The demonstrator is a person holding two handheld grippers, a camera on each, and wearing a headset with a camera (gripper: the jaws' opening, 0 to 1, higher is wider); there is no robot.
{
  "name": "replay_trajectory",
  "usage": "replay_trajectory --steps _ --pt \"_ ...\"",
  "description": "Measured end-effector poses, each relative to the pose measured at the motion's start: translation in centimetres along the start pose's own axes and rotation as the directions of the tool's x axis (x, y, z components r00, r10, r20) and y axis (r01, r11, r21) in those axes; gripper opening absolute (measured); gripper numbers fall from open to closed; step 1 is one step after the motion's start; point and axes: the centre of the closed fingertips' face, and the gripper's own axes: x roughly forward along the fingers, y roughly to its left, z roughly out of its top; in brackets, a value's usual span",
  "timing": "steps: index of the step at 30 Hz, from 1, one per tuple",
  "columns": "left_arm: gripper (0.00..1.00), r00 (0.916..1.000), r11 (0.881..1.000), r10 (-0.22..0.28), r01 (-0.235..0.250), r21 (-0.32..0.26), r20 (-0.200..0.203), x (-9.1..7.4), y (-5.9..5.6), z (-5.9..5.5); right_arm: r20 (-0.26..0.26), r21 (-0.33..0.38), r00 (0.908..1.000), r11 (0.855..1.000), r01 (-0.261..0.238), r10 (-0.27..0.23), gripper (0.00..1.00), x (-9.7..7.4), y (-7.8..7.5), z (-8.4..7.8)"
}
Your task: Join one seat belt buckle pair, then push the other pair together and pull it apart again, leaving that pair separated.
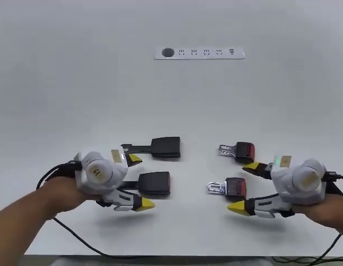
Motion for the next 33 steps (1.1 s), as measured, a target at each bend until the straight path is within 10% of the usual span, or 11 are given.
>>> replay_trajectory --steps 26,33 --pt "0.43 0.9943 0.989 -0.054 0.066 0.131 -0.092 1.7 0.5 -2.0 -0.077 -0.046 0.9953 0.997 -0.063 0.059 0.43 0.6 0.0 -1.2" --pt "0.35 0.9917 0.967 -0.074 0.097 0.236 -0.105 1.8 0.5 -1.8 -0.078 -0.11 0.9958 0.992 -0.055 0.047 0.36 0.7 -0.3 -1.1"
